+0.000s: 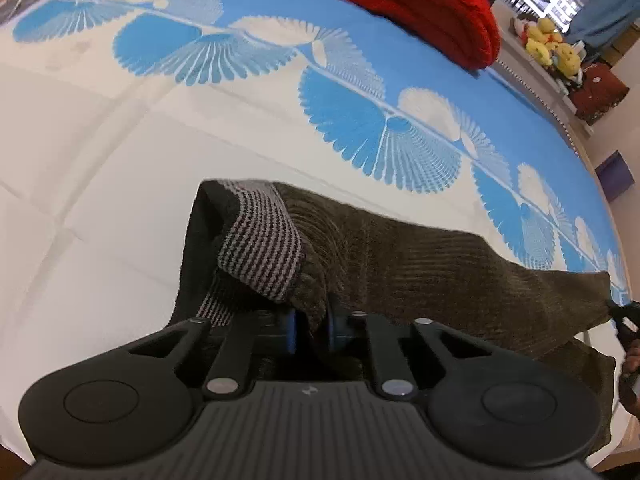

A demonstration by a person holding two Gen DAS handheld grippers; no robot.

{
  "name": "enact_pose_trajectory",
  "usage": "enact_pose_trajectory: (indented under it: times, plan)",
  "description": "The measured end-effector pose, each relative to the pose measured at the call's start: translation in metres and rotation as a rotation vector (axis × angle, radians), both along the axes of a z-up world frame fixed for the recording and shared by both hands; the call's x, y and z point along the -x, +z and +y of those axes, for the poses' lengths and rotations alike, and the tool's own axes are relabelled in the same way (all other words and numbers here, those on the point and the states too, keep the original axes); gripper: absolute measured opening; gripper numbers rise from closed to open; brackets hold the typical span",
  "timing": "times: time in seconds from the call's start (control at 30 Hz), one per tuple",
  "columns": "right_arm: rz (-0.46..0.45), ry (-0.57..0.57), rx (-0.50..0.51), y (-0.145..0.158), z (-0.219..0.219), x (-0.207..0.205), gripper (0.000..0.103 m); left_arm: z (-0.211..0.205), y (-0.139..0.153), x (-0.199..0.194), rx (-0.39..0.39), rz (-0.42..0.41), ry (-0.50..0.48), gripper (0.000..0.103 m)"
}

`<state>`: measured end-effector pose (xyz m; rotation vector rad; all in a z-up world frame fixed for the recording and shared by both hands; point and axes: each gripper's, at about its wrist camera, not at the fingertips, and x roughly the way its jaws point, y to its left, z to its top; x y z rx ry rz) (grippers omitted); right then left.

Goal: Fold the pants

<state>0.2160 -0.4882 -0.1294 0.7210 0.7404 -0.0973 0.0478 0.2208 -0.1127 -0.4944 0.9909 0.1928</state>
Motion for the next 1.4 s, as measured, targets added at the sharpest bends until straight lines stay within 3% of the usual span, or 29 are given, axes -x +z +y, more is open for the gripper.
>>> enact_pose_trajectory:
  times: [0.2, 0.3, 0.37, 0.43, 0.5, 0.57, 0.63, 0.83, 1.07, 1.3, 1.4]
  plan:
    - [-0.103, 0.040, 0.097, 0.067, -0.002, 0.087, 0.003, 0.011, 0.026, 0.042, -0.007, -0.129, 0.049, 0.011]
    - [-0.113, 0.035, 0.131, 0.081, -0.007, 0.147, 0.003, 0.017, 0.035, 0.068, -0.042, -0.156, 0.037, 0.011]
    - [-0.020, 0.036, 0.155, 0.073, -0.011, 0.181, 0.003, 0.017, 0.032, 0.076, -0.080, -0.114, -0.002, 0.011]
    - [0.177, 0.035, 0.084, 0.047, -0.023, 0.199, 0.003, 0.016, 0.017, 0.076, -0.102, -0.016, -0.045, 0.012]
    - [0.252, 0.031, -0.012, 0.026, -0.041, 0.206, 0.004, 0.017, -0.001, 0.071, -0.086, 0.083, -0.084, 0.014]
    - [0.273, -0.001, 0.024, 0.020, -0.057, 0.207, 0.004, 0.020, -0.011, 0.068, -0.092, 0.134, -0.085, 0.024]
    - [0.267, -0.108, 0.065, 0.020, -0.085, 0.211, 0.008, 0.027, -0.010, 0.068, -0.055, 0.127, -0.030, 0.027]
    - [0.191, -0.412, -0.110, 0.015, -0.160, 0.237, 0.008, 0.038, -0.005, 0.071, 0.011, 0.086, 0.107, 0.036]
    - [0.217, -0.401, -0.260, -0.017, -0.184, 0.223, 0.013, 0.035, -0.009, 0.059, -0.007, 0.133, 0.113, 0.036]
    - [0.279, -0.374, -0.251, -0.028, -0.171, 0.191, 0.014, 0.031, -0.014, 0.050, -0.036, 0.151, 0.090, 0.036]
    - [0.247, -0.379, -0.279, -0.025, -0.168, 0.190, 0.015, 0.031, -0.014, 0.048, -0.034, 0.153, 0.086, 0.036]
